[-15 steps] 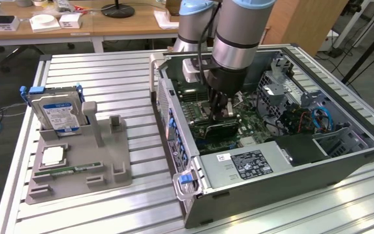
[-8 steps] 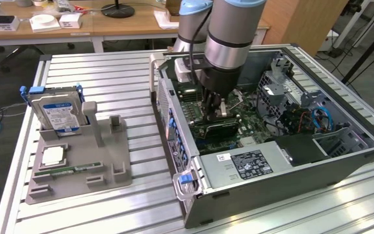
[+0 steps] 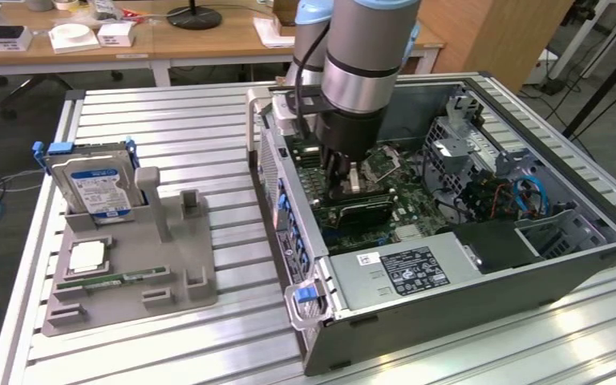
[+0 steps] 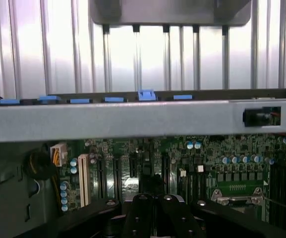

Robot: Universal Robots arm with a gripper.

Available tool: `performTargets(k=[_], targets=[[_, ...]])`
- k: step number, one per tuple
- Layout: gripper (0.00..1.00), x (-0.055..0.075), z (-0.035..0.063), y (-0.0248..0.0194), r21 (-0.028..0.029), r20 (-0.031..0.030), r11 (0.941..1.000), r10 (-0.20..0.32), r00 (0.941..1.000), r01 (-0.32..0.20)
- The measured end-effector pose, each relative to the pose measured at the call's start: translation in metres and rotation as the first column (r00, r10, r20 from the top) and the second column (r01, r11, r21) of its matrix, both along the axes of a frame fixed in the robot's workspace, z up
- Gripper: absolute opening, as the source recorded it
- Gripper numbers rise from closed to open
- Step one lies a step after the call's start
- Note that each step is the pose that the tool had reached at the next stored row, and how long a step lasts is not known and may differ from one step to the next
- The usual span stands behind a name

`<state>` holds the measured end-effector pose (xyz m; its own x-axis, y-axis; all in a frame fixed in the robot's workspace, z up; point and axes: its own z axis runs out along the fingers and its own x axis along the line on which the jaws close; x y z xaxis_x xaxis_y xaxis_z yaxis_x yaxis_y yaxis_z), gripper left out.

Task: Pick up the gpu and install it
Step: 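Press down on the gpu until it lock into place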

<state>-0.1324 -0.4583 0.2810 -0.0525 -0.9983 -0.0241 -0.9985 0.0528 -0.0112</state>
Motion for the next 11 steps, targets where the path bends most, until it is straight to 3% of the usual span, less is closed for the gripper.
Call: performTargets(k=[11], targets=[[0.11,-0.0111,0.0089,0.0007,-0.0002,-0.0129,1.0,0.0,0.9999,0.0]])
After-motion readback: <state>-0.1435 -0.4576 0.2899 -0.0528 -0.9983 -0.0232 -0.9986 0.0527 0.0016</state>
